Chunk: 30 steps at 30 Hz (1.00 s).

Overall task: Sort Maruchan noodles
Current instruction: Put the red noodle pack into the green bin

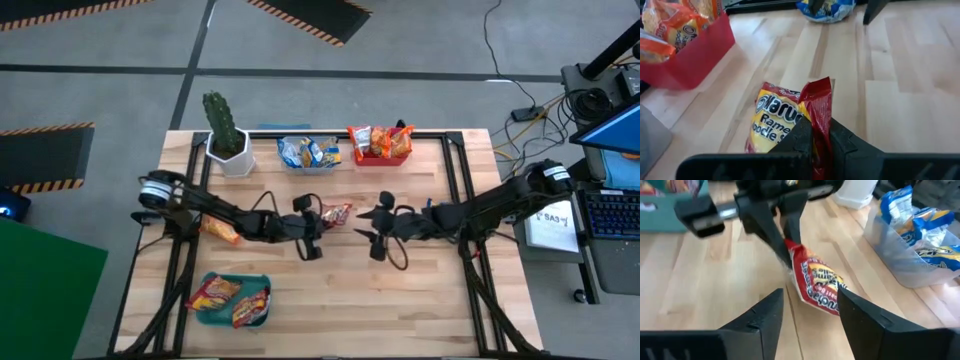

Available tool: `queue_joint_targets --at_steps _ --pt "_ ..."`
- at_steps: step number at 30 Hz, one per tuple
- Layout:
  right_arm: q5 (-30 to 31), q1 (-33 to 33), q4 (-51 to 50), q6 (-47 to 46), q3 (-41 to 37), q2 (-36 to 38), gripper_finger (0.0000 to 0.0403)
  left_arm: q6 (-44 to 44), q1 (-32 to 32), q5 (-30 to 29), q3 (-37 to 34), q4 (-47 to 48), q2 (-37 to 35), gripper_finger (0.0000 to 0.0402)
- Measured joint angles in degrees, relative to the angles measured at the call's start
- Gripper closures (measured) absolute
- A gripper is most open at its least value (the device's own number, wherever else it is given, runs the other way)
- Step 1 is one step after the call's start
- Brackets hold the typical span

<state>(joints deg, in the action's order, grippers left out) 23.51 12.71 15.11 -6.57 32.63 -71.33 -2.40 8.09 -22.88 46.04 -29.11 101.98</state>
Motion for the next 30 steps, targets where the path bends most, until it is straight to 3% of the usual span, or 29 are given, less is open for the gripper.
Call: queue_joint_targets --at_steps 4,10,16,23,30 --pt "-1.21 -0.01 -8.29 1.36 4.36 0.0 0.0199 -0.28 0.01 0.0 -0.02 0.64 -1.55 0.0397" --pt "-1.64 -0.11 -10.16 5.13 6.07 -0.7 0.0174 -0.42 0.12 0.0 0.0 0.82 -2.37 0.0397" --pt "-1.91 -1.79 -8.96 6.16 6.51 -4.51 0.0167 -0.48 0.17 1.96 -0.01 0.79 -2.37 0.0397" --pt "-6.06 -3.89 0.04 8.99 6.53 -11.46 0.0174 -0.19 0.44 2.92 0.86 0.68 -2.39 0.0397" --pt "-11.41 -6.41 0.6 11.14 10.56 -17.48 0.0177 0.81 0.75 4.43 1.93 0.66 -2.39 0.0397"
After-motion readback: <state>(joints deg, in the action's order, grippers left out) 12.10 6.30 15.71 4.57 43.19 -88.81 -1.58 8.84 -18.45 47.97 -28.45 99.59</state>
